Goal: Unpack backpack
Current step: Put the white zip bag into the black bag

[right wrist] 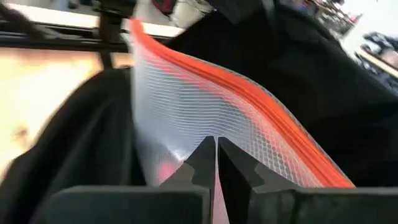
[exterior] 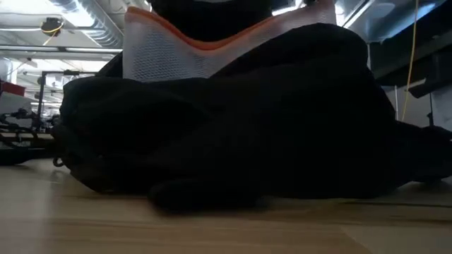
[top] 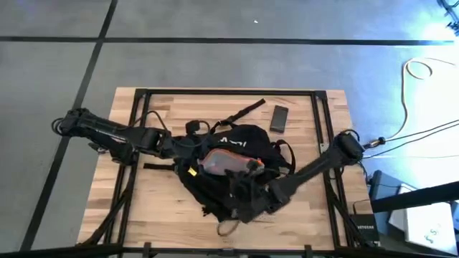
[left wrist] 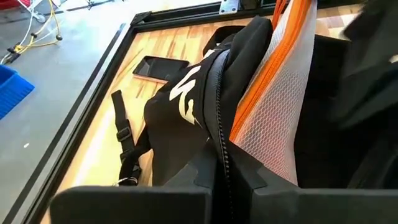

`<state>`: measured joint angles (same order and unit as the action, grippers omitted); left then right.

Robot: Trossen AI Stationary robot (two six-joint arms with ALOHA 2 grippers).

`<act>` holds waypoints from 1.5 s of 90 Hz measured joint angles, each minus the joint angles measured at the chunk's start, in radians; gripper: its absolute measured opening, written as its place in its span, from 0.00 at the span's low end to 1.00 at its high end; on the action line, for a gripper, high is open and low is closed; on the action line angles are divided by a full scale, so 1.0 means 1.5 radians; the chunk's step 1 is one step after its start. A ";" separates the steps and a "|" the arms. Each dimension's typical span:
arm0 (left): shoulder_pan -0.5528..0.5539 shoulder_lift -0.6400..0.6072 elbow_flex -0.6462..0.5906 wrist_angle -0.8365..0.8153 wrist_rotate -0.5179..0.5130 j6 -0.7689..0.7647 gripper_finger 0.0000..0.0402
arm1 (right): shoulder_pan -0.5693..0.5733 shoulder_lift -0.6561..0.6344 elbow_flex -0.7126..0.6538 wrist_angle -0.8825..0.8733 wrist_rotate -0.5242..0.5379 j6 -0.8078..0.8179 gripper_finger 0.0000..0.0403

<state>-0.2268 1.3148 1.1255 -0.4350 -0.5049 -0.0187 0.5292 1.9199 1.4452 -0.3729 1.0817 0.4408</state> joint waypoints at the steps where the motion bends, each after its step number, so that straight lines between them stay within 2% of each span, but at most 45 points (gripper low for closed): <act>1: 0.000 0.000 0.000 0.000 0.000 0.000 0.00 | -0.004 0.002 0.000 0.002 0.000 0.001 0.00; 19: 0.000 0.000 0.000 -0.002 0.001 -0.001 0.00 | -0.056 0.041 0.000 -0.001 0.063 0.035 0.00; 38: -0.004 0.000 0.000 -0.004 0.001 -0.002 0.00 | -0.120 0.101 0.000 -0.019 0.003 0.115 0.00; 51: -0.007 0.000 0.000 -0.003 0.001 0.000 0.00 | -0.134 0.113 0.001 -0.029 -0.003 0.170 0.00; 78: -0.007 0.000 0.000 -0.001 0.002 0.001 0.00 | -0.163 0.157 0.003 -0.155 -0.056 0.295 0.00; 108: -0.007 0.000 0.000 0.001 0.003 0.007 0.00 | -0.152 0.153 0.004 -0.187 -0.125 0.265 0.00; 113: -0.007 0.000 0.000 0.000 0.003 0.008 0.00 | -0.137 0.145 0.003 -0.209 -0.106 0.289 0.00; 128: -0.007 0.000 0.000 -0.005 0.005 0.008 0.00 | -0.082 0.103 -0.004 -0.206 0.040 0.307 0.00; 135: -0.008 0.000 0.000 -0.004 0.005 0.008 0.00 | -0.083 0.077 0.001 -0.196 0.069 0.302 0.00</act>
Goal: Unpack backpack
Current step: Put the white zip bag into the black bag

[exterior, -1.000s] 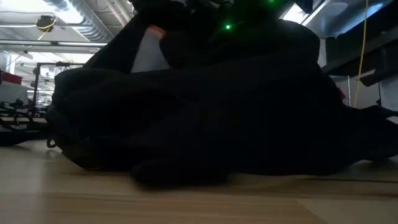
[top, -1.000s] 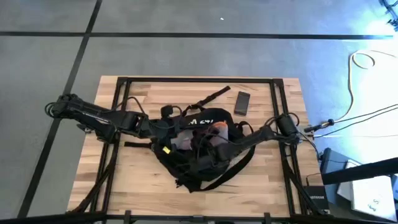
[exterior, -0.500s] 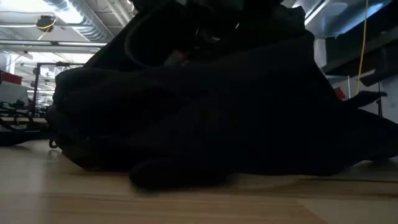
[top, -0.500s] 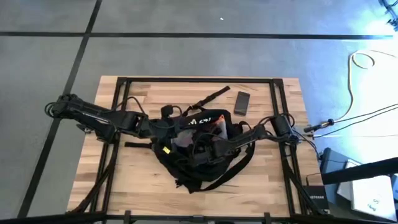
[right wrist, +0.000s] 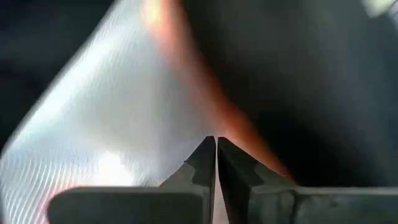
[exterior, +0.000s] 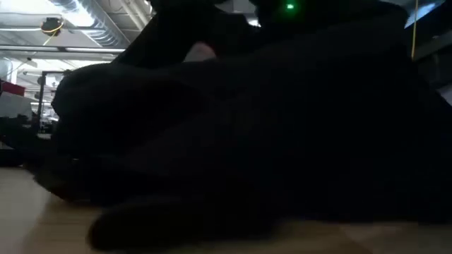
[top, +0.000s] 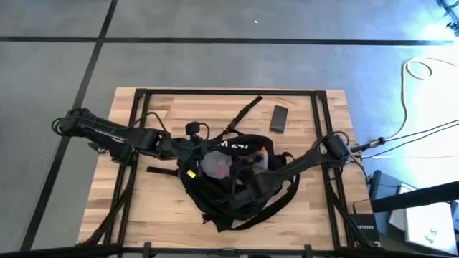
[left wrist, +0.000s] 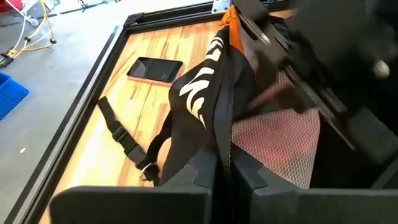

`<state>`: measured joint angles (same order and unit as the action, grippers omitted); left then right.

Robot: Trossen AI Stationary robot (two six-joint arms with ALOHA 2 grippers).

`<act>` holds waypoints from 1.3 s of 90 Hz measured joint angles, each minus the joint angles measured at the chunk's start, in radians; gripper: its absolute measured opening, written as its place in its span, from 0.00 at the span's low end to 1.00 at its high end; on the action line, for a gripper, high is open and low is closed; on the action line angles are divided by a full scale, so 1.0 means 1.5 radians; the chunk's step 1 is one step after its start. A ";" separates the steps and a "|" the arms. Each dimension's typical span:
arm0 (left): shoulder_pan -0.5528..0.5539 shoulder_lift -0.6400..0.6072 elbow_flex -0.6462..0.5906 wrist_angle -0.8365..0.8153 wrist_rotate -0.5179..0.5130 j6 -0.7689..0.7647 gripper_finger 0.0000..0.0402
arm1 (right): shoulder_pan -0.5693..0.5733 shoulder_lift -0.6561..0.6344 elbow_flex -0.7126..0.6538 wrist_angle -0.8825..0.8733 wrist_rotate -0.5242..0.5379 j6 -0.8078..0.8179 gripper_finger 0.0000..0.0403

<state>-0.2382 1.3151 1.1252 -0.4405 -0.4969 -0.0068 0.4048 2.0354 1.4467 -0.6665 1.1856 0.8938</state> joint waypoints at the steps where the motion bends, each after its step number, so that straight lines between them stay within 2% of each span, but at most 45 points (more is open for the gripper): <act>1: 0.000 0.000 0.000 0.000 0.000 0.000 0.00 | -0.001 -0.001 0.000 0.002 0.000 -0.002 0.00; 11: 0.000 0.000 0.000 0.000 0.000 -0.003 0.00 | -0.007 0.000 -0.005 0.034 -0.055 -0.037 0.00; 20: 0.000 0.000 0.000 0.000 0.000 -0.005 0.00 | -0.006 -0.004 -0.002 0.127 -0.074 -0.092 0.00; 39: 0.000 0.000 0.000 0.002 0.000 -0.004 0.00 | -0.009 0.012 -0.005 0.346 -0.122 -0.330 0.00; 50: 0.000 0.000 0.000 0.002 0.000 -0.002 0.00 | 0.013 0.007 -0.078 0.623 -0.071 -0.559 0.00; 57: 0.000 0.000 0.000 0.001 0.000 -0.001 0.00 | 0.020 0.011 -0.157 0.854 -0.142 -0.657 0.00; 61: 0.000 0.000 0.000 0.002 0.000 -0.001 0.00 | 0.018 0.011 -0.196 0.958 -0.185 -0.660 0.00; 65: 0.000 0.000 0.000 0.001 0.000 -0.001 0.00 | 0.010 0.010 -0.226 1.018 -0.185 -0.646 0.00; 76: 0.000 0.000 0.000 0.001 0.000 -0.002 0.00 | -0.001 0.011 -0.257 1.040 -0.081 -0.655 0.00; 85: 0.000 0.000 0.000 0.002 0.000 -0.002 0.00 | -0.013 0.009 -0.237 1.047 -0.099 -0.697 0.00; 99: 0.003 0.000 0.000 0.004 0.000 -0.006 0.00 | -0.043 0.009 -0.167 0.910 -0.111 -0.703 0.00; 117: 0.004 0.000 0.000 0.004 -0.001 -0.007 0.00 | -0.092 0.010 -0.134 0.789 -0.126 -0.616 0.00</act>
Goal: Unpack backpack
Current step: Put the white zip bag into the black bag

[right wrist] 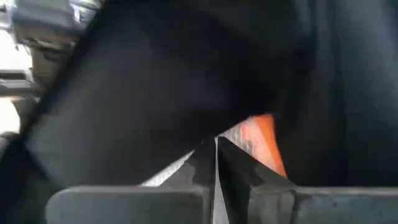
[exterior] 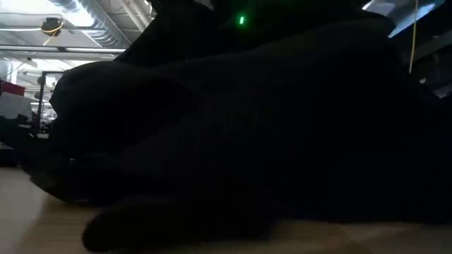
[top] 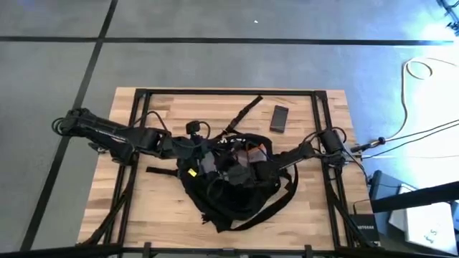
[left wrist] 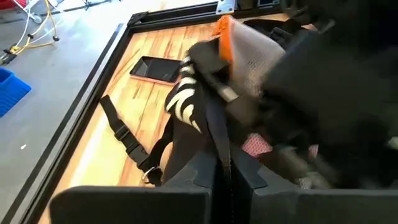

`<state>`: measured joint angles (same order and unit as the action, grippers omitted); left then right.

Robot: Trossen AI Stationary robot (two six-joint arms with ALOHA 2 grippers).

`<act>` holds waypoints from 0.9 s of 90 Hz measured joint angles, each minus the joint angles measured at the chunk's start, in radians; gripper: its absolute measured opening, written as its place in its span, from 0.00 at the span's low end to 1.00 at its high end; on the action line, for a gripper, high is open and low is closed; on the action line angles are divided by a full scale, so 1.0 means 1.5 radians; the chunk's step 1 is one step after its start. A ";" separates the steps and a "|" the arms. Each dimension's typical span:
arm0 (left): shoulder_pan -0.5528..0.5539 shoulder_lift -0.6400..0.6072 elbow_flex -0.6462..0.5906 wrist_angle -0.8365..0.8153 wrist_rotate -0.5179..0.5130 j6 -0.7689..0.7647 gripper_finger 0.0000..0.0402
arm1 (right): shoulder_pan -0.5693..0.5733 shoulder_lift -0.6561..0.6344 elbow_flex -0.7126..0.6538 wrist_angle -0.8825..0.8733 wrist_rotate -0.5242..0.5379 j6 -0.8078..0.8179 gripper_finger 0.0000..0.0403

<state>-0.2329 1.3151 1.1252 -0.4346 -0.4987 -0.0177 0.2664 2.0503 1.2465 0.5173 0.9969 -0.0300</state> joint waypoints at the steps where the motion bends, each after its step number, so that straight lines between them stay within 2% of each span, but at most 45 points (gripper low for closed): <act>1: 0.000 0.000 0.000 0.000 0.000 0.000 0.00 | -0.003 0.001 0.000 -0.005 -0.002 0.008 0.00; 23: 0.000 0.000 0.000 -0.011 -0.001 -0.001 0.00 | -0.036 0.052 0.001 -0.132 -0.023 0.198 0.00; 30: 0.000 0.000 0.000 -0.015 0.000 -0.001 0.00 | -0.041 0.067 0.001 -0.160 -0.051 0.246 0.00; 46: 0.000 0.000 -0.002 -0.016 0.001 -0.004 0.00 | -0.046 0.078 0.007 -0.214 -0.130 0.324 0.00; 54: 0.000 0.000 -0.002 -0.015 0.001 -0.006 0.00 | -0.042 0.067 0.007 -0.237 -0.152 0.324 0.00; 58: -0.001 0.000 -0.002 -0.015 0.001 -0.006 0.00 | -0.021 0.058 0.004 -0.235 -0.115 0.296 0.00; 64: -0.001 0.000 -0.002 -0.017 0.001 -0.006 0.00 | 0.029 0.045 -0.003 -0.205 0.027 0.196 0.00; 69: -0.001 0.000 -0.002 -0.017 0.002 -0.005 0.00 | 0.064 0.026 -0.003 -0.151 0.111 0.097 0.00; 74: -0.001 0.000 -0.002 -0.018 0.002 -0.004 0.00 | 0.082 -0.010 0.000 -0.120 0.146 0.029 0.00; 81: -0.001 0.000 -0.002 -0.018 0.002 -0.004 0.00 | 0.090 -0.046 0.004 -0.114 0.163 0.002 0.00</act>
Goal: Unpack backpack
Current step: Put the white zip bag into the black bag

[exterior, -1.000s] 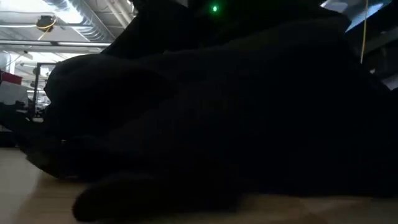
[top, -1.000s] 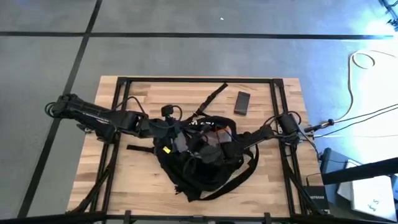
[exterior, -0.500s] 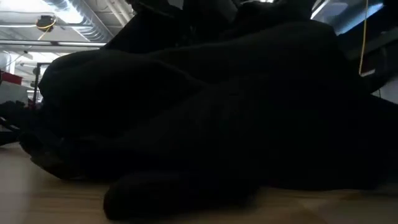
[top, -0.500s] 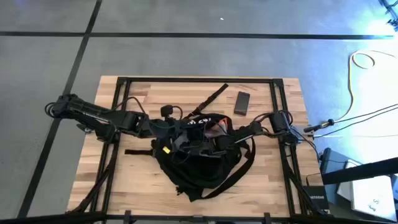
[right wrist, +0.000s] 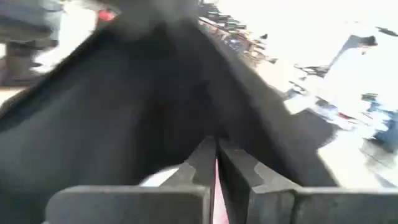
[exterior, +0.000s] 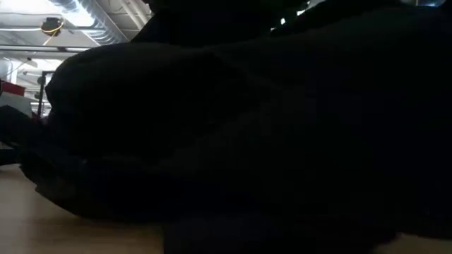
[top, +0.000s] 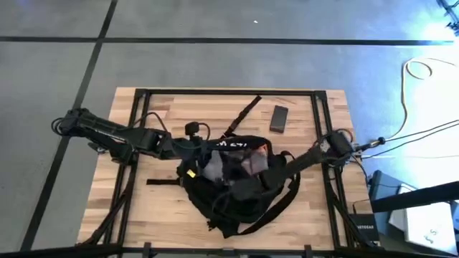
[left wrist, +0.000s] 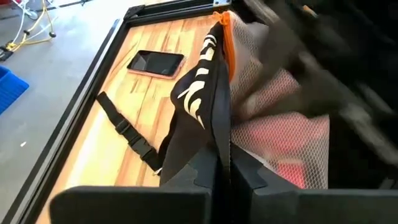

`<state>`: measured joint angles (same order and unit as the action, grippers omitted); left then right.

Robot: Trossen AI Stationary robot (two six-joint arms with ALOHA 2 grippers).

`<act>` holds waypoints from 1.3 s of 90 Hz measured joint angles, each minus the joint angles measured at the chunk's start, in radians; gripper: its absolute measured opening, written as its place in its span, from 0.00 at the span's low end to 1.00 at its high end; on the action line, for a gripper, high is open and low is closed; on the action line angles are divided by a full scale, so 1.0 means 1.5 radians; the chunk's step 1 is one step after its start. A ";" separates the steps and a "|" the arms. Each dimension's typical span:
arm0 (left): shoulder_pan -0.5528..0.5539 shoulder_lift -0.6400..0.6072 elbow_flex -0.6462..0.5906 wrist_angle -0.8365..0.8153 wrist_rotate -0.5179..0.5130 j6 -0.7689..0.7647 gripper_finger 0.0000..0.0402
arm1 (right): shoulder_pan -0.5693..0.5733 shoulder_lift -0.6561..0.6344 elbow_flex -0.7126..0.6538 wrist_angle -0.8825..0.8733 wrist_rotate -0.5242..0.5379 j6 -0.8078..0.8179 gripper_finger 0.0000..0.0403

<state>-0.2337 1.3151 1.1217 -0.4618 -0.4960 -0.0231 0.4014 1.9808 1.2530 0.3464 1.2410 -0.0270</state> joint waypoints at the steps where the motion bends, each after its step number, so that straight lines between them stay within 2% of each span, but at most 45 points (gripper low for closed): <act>1: 0.000 0.000 0.000 0.000 0.000 0.000 0.00 | 0.000 -0.003 -0.001 -0.003 0.002 0.000 0.00; 14: 0.000 0.000 0.000 0.002 -0.001 0.000 0.00 | 0.033 -0.028 -0.006 -0.065 0.007 0.005 0.00; 21: 0.000 0.000 0.000 -0.001 -0.001 0.000 0.00 | 0.046 -0.060 -0.001 -0.165 0.058 0.074 0.00; 25: 0.000 0.000 0.000 -0.004 -0.001 0.000 0.00 | 0.048 -0.075 -0.001 -0.255 0.079 0.149 0.00; 30: 0.000 0.000 0.000 -0.011 -0.001 -0.002 0.00 | 0.050 -0.090 -0.004 -0.386 0.071 0.270 0.00; 35: 0.000 0.000 0.000 -0.025 0.008 -0.008 0.00 | 0.053 -0.114 -0.005 -0.525 0.033 0.403 0.00; 46: 0.009 0.000 0.000 -0.036 0.081 -0.003 0.00 | 0.052 -0.166 0.000 -0.814 -0.067 0.681 0.00; 52: 0.013 0.001 0.000 -0.035 0.098 -0.001 0.00 | 0.057 -0.167 -0.004 -0.940 -0.100 0.794 0.00; 58: 0.013 0.002 -0.001 -0.041 0.105 0.004 0.00 | 0.074 -0.173 -0.004 -1.019 -0.120 0.865 0.00; 69: 0.013 0.002 -0.001 -0.055 0.113 0.009 0.00 | 0.099 -0.175 -0.002 -1.071 -0.219 0.862 0.00; 76: 0.015 0.002 -0.001 -0.070 0.150 0.009 0.00 | 0.110 -0.172 -0.007 -1.075 -0.276 0.837 0.00; 90: 0.024 0.002 -0.001 -0.087 0.191 0.003 0.00 | 0.165 -0.194 -0.008 -1.075 -0.287 0.833 0.04; 101: 0.027 0.012 -0.001 -0.089 0.220 0.001 0.00 | 0.209 -0.230 -0.007 -1.074 -0.277 0.839 0.16; 117: 0.027 0.045 -0.001 -0.086 0.225 0.013 0.00 | 0.258 -0.253 -0.008 -1.075 -0.280 0.829 0.44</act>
<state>-0.1932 1.3833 1.1202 -0.5910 -0.1589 -0.0032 0.7883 1.6012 1.2417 -1.2659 0.8203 1.2164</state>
